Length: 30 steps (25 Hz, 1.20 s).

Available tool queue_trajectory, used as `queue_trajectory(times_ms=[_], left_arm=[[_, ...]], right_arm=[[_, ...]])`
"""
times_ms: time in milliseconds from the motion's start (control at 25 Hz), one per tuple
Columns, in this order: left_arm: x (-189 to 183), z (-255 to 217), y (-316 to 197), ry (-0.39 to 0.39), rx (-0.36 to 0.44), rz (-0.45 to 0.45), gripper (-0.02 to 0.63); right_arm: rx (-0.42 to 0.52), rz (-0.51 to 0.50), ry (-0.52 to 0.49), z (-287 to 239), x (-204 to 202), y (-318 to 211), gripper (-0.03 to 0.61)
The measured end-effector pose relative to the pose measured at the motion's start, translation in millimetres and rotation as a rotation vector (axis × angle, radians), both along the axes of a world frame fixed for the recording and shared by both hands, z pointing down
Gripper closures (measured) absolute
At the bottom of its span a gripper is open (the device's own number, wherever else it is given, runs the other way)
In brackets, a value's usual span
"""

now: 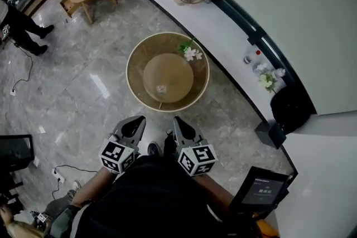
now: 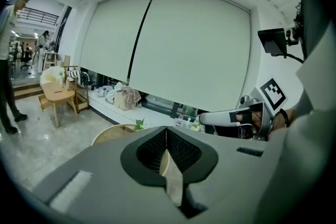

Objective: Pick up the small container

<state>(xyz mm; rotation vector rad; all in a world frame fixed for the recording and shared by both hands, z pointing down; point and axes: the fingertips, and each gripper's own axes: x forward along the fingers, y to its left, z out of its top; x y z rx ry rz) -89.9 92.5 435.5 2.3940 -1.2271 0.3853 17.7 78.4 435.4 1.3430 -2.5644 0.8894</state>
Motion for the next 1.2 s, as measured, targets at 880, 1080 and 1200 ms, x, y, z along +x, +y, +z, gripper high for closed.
queue_trajectory(times_ms=[880, 1080, 1200], left_arm=[[24, 106, -120, -0.364, -0.015, 0.051, 0.589], [12, 167, -133, -0.41, -0.082, 0.095, 0.583], [7, 197, -148, -0.413, -0.105, 0.127, 0.546]], right_arm=[[-0.138, -0.08, -0.02, 67, 45, -106, 0.583], [-0.166, -0.039, 0.032, 88, 49, -118, 0.583], [-0.181, 0.016, 0.054, 102, 57, -130, 0.583]])
